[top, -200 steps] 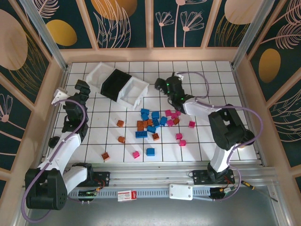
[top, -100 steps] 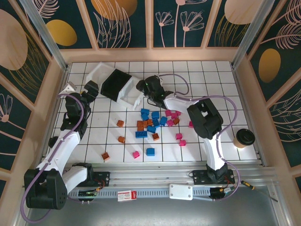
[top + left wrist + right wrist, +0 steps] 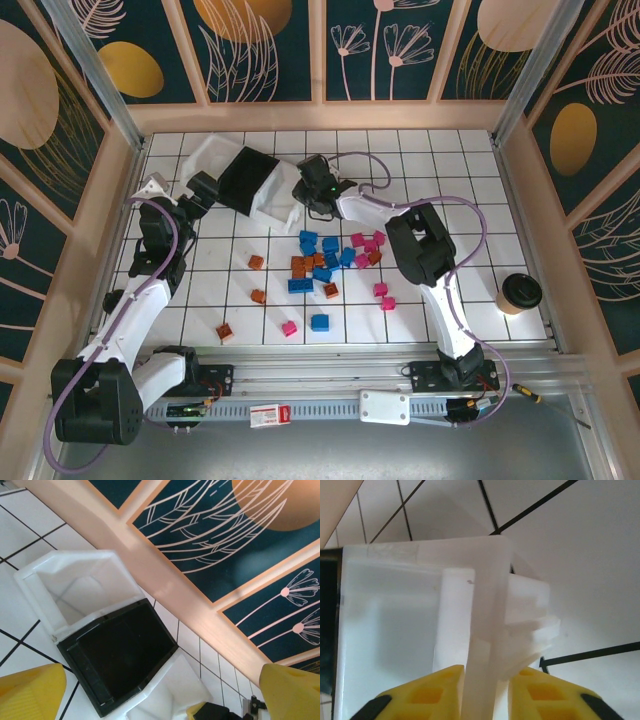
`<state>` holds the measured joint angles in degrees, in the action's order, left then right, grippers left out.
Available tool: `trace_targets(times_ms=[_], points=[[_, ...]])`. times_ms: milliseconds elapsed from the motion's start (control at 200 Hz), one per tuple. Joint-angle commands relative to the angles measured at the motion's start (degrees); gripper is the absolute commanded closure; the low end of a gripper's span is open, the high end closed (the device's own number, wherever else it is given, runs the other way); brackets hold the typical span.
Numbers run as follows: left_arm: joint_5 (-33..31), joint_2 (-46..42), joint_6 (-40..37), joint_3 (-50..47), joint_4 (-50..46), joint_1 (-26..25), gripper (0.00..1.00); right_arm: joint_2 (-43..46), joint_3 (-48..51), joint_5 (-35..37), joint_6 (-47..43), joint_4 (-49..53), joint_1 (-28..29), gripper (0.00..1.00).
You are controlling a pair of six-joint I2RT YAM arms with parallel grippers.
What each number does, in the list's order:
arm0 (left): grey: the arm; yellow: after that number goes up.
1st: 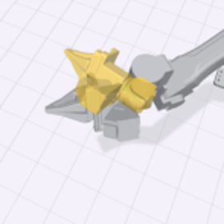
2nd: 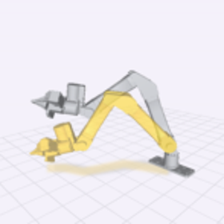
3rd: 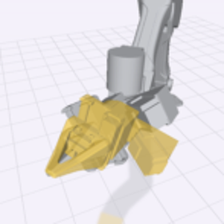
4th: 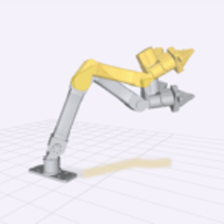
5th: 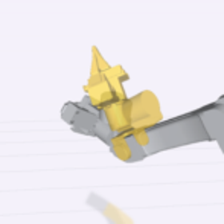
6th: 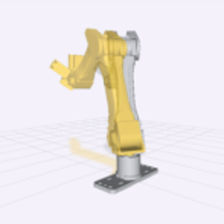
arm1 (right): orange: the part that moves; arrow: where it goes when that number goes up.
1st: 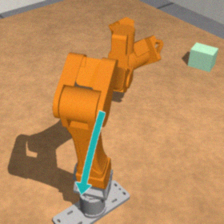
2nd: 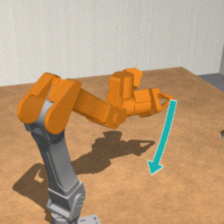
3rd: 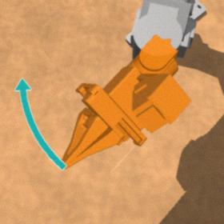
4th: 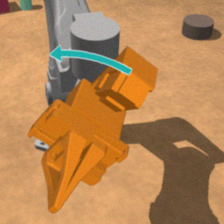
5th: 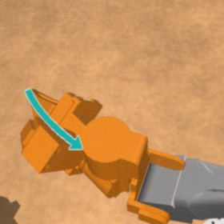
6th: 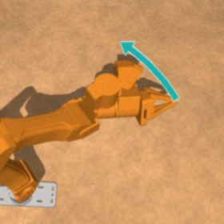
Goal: Sort the legos into containers by color
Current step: Move the container to the top-center of the table.
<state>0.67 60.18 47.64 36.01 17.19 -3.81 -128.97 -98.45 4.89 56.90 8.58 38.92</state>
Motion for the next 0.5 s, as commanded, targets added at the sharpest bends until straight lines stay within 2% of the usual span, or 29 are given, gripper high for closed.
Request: trace_targets(times_ms=[0,85,180,320,495], points=[[3.21,0.81,-0.15,1.6,-0.88,-0.16,0.03,-0.59,-1.91,1.22,-4.32,5.29,-2.84,0.81],[4.83,1.31,-0.25,1.94,-0.76,-0.14,0.06,-0.73,-3.54,0.05,-7.96,6.42,-5.29,0.86],[6.14,1.93,-0.35,2.47,-1.46,-0.23,0.07,-1.6,-7.18,-1.98,-13.58,9.98,-7.2,0.92],[7.83,2.3,-0.19,2.75,-2.12,-0.4,0.06,-1.51,-9.93,-2.12,-21.64,15.17,-13.21,0.99],[9.13,2.13,-0.5,3.27,-2.55,-1.19,0.06,0.99,-10.38,-2.54,-32.79,18.3,-18.96,1.0]])
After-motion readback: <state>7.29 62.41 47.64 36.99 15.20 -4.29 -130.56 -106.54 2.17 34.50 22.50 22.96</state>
